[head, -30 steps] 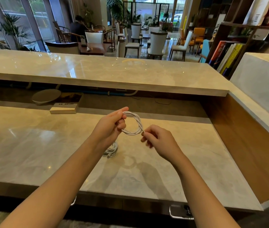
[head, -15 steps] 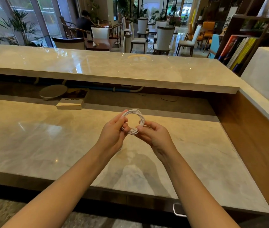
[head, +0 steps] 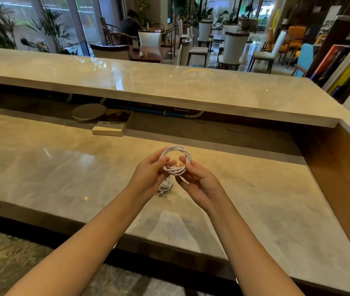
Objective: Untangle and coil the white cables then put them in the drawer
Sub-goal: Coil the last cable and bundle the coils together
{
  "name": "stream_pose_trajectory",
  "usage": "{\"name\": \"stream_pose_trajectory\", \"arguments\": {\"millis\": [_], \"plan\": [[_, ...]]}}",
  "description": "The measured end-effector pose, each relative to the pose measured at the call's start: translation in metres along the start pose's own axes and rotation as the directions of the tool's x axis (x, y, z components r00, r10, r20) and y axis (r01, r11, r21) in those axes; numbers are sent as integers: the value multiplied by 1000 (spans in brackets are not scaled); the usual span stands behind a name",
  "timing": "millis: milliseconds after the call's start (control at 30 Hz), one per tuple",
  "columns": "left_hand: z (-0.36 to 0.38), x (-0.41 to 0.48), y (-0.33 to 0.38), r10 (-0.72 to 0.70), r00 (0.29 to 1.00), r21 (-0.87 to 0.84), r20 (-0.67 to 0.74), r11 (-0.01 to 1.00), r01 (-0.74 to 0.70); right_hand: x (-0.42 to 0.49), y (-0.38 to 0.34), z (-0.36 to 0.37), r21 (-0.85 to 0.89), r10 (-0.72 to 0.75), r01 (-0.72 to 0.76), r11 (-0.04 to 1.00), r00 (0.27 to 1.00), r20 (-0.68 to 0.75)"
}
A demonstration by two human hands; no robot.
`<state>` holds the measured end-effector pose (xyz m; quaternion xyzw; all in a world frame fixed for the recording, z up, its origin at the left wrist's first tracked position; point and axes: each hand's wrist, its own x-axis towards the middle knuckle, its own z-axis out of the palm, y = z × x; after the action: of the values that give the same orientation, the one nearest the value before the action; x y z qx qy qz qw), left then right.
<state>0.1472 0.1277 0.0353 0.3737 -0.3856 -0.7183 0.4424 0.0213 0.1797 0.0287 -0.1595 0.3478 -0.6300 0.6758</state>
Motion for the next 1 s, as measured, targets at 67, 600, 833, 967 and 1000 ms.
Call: {"name": "stream_pose_trajectory", "arguments": {"millis": [67,600,833,967,1000], "plan": [[-8,3,-1,-34,999,-129,13,991,35,3,3,0,-29,56,-55,998,998,19],[-66,59,-40,-17,996,506,-91,860,62,80,49,-33,-680,-221,-15,733,940,-260],[-74,105,-57,135,977,795,-163,604,49,121,64,-48,-744,-321,-62,665,876,-359],[-83,119,-64,162,985,924,-55,383,-11,130,73,-54,-836,-358,-112,537,868,-345],[-87,122,-67,139,989,935,-46,354,-6,131,76,-57,-839,-348,-136,527,866,-359]]}}
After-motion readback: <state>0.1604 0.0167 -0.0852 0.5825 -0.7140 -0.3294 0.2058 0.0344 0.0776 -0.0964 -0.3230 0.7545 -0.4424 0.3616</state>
